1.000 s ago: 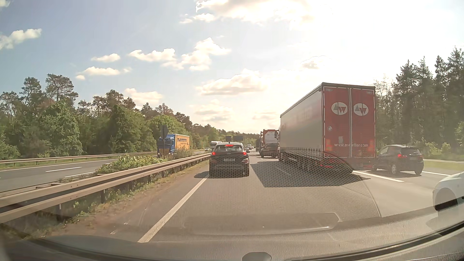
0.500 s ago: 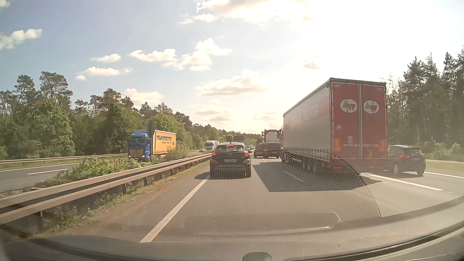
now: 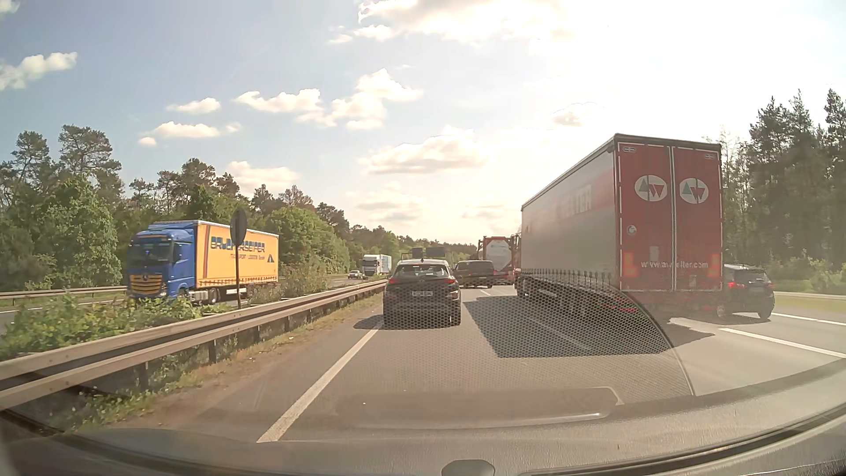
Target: Follow the waypoints while adhering to traffic rules and regulations
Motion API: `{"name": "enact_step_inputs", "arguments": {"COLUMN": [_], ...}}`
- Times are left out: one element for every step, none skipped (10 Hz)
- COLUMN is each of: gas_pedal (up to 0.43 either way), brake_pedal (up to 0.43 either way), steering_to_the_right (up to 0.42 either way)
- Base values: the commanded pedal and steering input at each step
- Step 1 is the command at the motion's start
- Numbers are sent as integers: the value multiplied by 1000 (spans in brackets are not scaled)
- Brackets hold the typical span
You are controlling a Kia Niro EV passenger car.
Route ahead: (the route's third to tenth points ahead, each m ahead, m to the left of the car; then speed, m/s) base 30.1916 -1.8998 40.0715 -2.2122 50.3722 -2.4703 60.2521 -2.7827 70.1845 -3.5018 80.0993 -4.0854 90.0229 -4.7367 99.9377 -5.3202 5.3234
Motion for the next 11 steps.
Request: {"name": "enact_step_inputs", "arguments": {"gas_pedal": [0, 0, 0, 0, 0, 0, 0, 0, 0, 0, 0], "brake_pedal": [0, 0, 0, 0, 0, 0, 0, 0, 0, 0, 0], "steering_to_the_right": [-1, -1, -1, 0, 0, 0, 0, 0, 2, 2, 3]}}
